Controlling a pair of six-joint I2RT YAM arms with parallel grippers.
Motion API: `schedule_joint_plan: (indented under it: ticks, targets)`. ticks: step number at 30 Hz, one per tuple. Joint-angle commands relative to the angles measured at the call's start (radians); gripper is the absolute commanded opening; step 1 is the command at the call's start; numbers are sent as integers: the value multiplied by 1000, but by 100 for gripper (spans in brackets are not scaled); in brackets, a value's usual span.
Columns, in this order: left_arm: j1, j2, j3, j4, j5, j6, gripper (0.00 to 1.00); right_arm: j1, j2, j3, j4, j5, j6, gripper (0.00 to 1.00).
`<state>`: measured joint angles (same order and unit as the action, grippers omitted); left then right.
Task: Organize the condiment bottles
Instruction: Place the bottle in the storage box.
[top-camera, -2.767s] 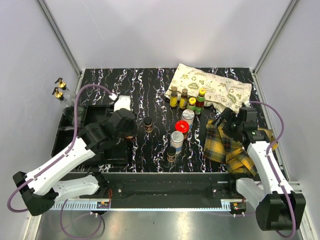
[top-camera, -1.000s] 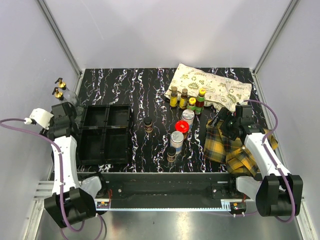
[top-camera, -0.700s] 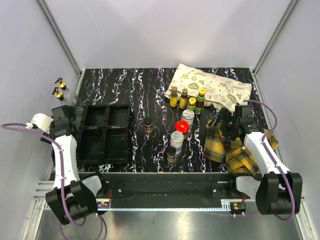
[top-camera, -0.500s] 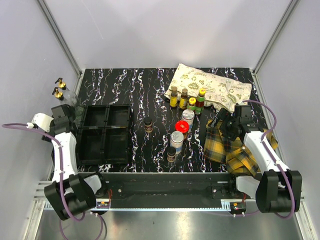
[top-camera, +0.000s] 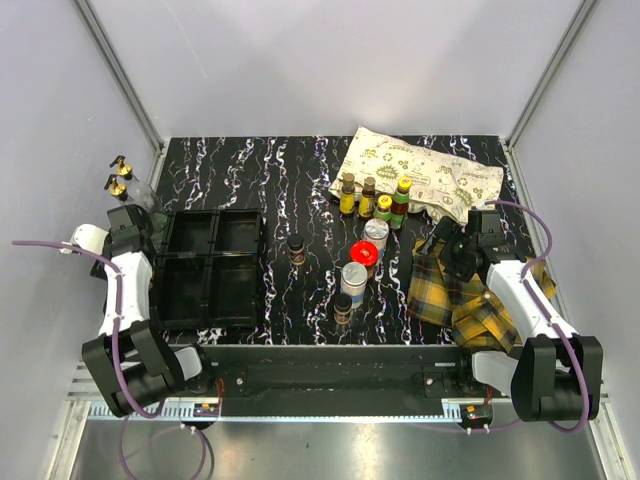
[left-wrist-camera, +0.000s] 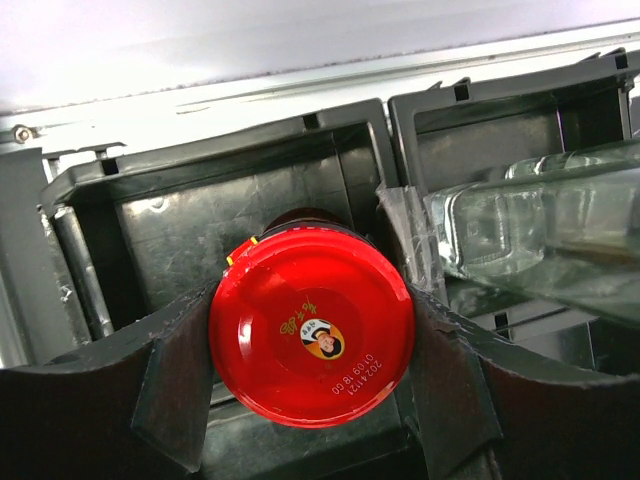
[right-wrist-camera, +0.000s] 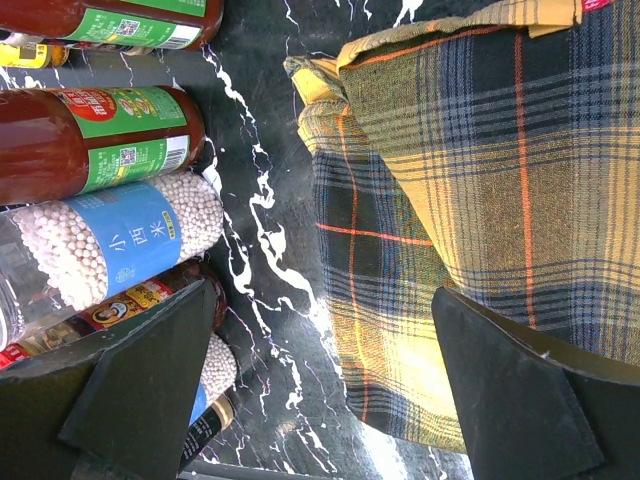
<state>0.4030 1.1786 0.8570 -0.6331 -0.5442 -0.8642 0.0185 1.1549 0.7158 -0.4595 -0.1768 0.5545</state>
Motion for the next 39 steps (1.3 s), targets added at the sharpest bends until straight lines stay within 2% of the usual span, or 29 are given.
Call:
schedule_joint_plan:
  ticks: [1,6,9,10,12,13,17,27,32,39]
  targets:
    - [0,32,47,118,49,-39,0,-2,-3,43,28,10,8,100]
    - [-1,58,47,133,53,-29,1,-3,-1,59,24,7,-4,100]
    - [-1,69,51,136,59,-10,9,-3,-1,57,15,11,-8,100]
    - [0,70,51,138,62,-4,23,-3,-3,57,13,10,-8,100]
    - [-1,69,53,138,73,2,37,-2,-1,60,9,2,-10,100]
    - [-3,61,54,138,75,8,57,0,-1,62,7,-1,-10,100]
    - [-10,27,69,136,79,39,80,4,2,76,-7,-1,-19,100]
    - [-47,-129,89,119,53,120,99,123,6,108,-41,77,-21,100]
    - [-64,-256,79,98,44,142,99,219,11,109,-48,106,-13,97]
    - [-92,-433,76,95,98,189,99,274,-34,97,-56,82,-7,95]
